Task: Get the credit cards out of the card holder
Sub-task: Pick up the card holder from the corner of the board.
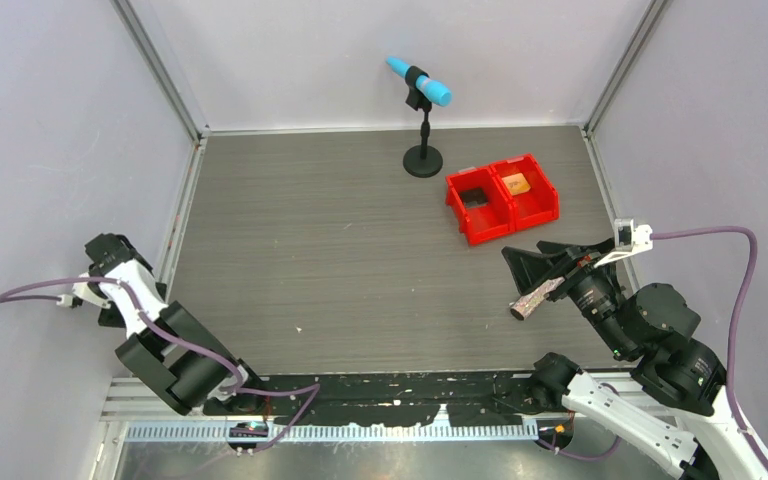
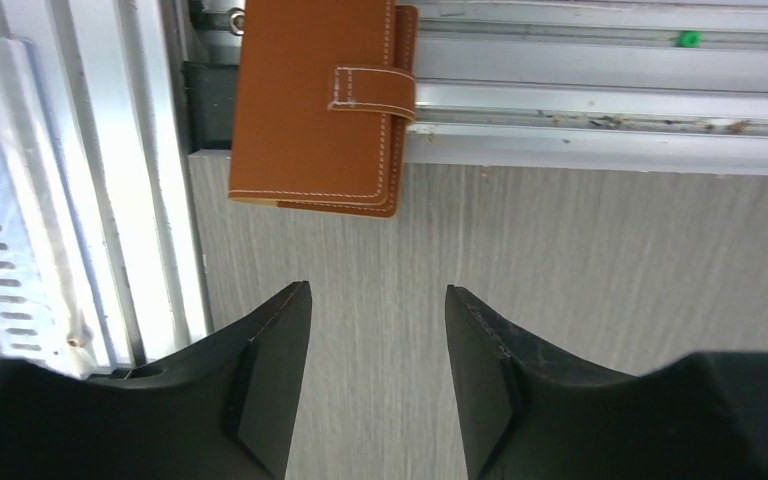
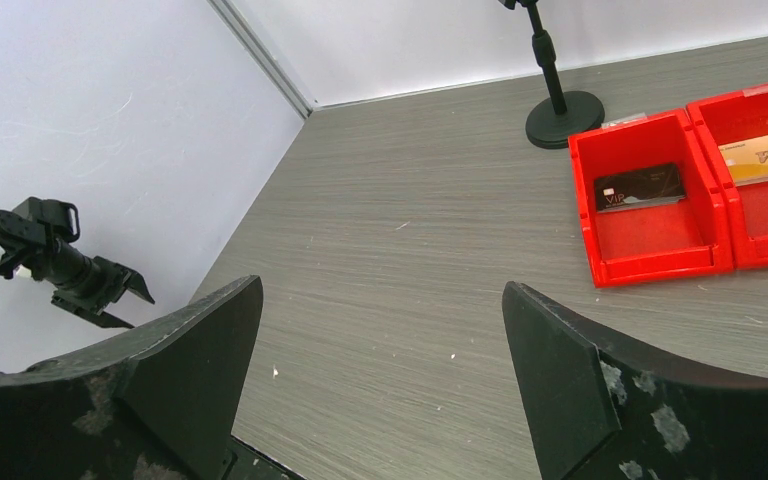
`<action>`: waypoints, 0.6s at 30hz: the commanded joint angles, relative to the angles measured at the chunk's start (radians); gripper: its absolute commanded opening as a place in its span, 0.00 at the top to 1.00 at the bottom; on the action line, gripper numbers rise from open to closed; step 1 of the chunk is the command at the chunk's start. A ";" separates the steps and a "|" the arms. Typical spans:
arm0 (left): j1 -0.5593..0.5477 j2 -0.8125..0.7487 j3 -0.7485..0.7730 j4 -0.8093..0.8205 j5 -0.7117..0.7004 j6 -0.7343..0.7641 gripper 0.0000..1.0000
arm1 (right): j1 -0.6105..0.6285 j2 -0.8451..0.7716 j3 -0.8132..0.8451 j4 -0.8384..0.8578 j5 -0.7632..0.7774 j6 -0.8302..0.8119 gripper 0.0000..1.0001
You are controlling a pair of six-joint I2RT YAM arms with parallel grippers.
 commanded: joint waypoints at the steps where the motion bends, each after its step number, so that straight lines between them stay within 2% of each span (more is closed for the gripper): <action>1: 0.005 0.047 -0.005 -0.010 -0.089 0.058 0.45 | 0.003 0.008 0.034 0.038 0.007 -0.022 0.02; 4: -0.007 0.044 -0.022 0.024 -0.104 0.105 0.31 | 0.004 0.002 0.041 0.038 0.010 -0.034 0.02; 11: -0.021 0.057 -0.067 0.125 -0.134 0.260 0.20 | 0.003 -0.046 0.032 0.050 0.041 -0.044 0.02; 15: -0.059 0.035 -0.078 0.203 -0.059 0.390 0.17 | 0.003 -0.060 0.045 0.062 0.062 -0.064 0.02; 17: -0.104 0.032 -0.070 0.227 -0.034 0.454 0.02 | 0.003 -0.056 0.060 0.060 0.067 -0.081 0.02; 18: -0.125 0.043 -0.061 0.235 -0.016 0.504 0.01 | 0.003 -0.051 0.071 0.061 0.070 -0.092 0.02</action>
